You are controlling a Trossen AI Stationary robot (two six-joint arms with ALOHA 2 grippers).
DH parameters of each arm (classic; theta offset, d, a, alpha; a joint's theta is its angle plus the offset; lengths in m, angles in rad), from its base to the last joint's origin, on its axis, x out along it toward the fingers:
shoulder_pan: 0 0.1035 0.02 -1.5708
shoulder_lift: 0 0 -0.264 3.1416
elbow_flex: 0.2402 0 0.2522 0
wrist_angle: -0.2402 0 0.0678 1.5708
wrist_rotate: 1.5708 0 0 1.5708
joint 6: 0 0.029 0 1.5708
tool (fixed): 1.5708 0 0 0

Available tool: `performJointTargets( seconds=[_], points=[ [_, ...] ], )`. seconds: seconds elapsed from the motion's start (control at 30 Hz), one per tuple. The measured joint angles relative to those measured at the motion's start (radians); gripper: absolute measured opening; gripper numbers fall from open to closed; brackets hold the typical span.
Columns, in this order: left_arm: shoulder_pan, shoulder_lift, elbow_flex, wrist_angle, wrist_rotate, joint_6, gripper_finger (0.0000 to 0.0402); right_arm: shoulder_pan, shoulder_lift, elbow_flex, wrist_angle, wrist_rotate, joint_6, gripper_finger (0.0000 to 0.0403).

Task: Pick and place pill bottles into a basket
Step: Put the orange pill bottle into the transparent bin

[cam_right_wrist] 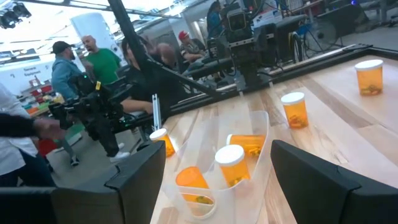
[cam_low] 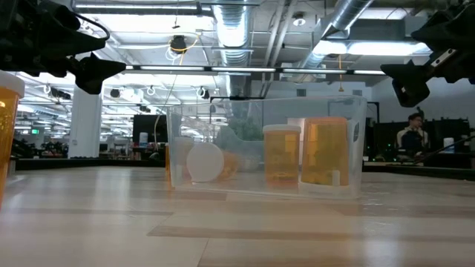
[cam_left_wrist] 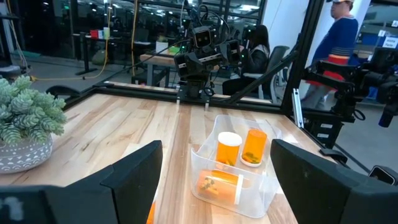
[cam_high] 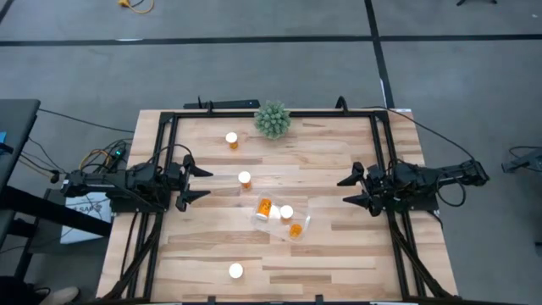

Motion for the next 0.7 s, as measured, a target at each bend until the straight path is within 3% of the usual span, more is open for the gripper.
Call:
performJointTargets(
  seconds=[0.5,0.7],
  points=[
    [0.0,0.0,0.0,0.0,0.001,-0.01,0.029,0.0,0.0,0.0,0.0,0.0,0.0,0.0286],
    [0.0,0.0,0.0,0.067,0.033,-0.27,0.029,0.0,0.0,0.0,0.0,0.0,0.0,0.0286]
  ],
)
